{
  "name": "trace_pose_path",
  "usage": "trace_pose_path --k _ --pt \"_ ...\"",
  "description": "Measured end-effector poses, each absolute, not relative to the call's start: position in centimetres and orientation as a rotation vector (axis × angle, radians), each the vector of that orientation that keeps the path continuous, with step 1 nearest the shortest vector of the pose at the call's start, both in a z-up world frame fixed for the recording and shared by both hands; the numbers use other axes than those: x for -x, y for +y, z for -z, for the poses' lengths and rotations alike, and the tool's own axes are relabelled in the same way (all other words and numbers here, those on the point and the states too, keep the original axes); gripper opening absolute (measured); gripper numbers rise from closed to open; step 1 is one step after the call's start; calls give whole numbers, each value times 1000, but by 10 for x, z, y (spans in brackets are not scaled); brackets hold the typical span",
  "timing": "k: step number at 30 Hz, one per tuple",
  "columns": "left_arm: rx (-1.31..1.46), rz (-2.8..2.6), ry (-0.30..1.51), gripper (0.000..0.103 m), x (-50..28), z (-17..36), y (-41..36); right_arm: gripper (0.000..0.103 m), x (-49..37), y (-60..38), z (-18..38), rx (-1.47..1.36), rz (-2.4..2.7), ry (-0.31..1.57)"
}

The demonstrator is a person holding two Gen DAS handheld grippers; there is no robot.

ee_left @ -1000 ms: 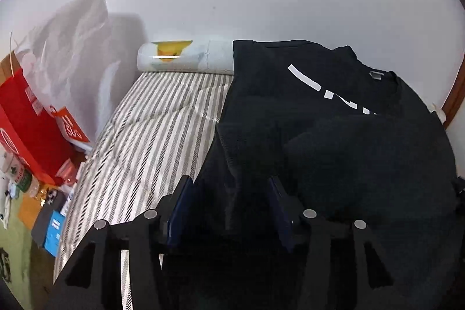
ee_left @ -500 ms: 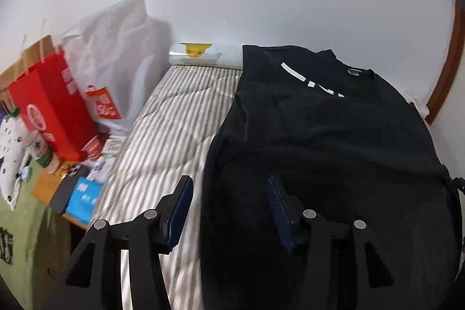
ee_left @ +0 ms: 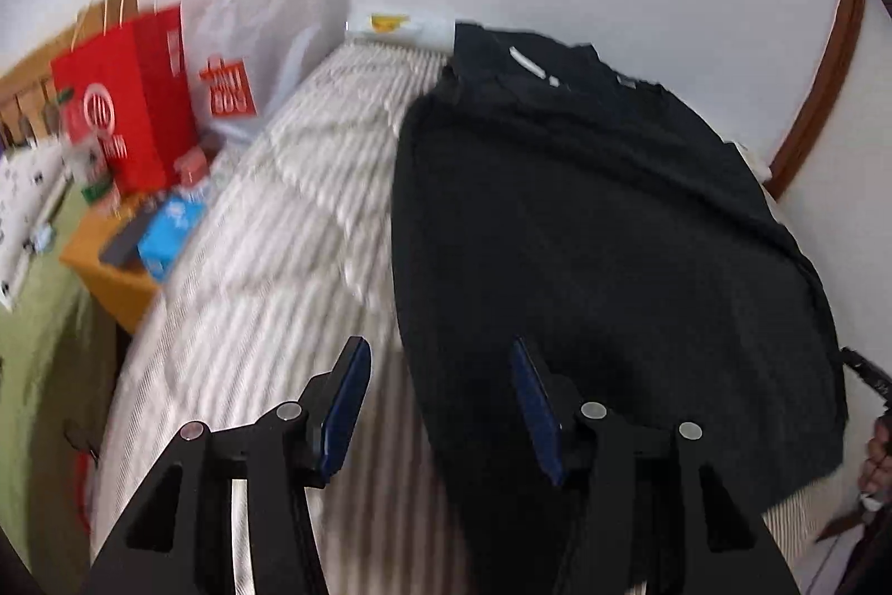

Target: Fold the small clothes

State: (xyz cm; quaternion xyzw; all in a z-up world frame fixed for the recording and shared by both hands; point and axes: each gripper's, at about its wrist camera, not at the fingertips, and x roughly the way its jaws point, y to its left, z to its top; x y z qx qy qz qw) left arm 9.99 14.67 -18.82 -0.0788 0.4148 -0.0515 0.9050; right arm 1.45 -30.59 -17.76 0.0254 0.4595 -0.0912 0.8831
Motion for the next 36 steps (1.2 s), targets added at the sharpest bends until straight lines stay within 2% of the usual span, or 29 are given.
trace_pose_path --k 8,16,17,18,19,20,21,22,25,36 --pt "147 138 847 50 -71 204 136 52 28 -308 206 -144 145 980" --pt "78 77 849 51 -75 206 117 55 26 -292 211 -123 150 957" --pt "72 72 848 45 -75 206 114 55 25 -291 211 -127 154 954" --pt "67 67 846 35 -75 206 112 55 23 -290 212 -129 160 952" --pt "63 60 844 30 -75 206 111 50 22 -288 212 -125 164 950" --pt "65 60 846 18 -75 206 110 44 21 -284 212 -115 156 949" --pt "74 55 845 11 -75 205 110 30 21 -282 211 -109 146 947" --pt "89 42 843 10 -74 204 112 14 22 -280 210 -111 137 944" --pt "171 57 842 7 -72 203 122 9 24 -282 208 -124 131 939" --pt "217 126 759 7 -32 173 126 8 48 -288 188 -189 101 898"
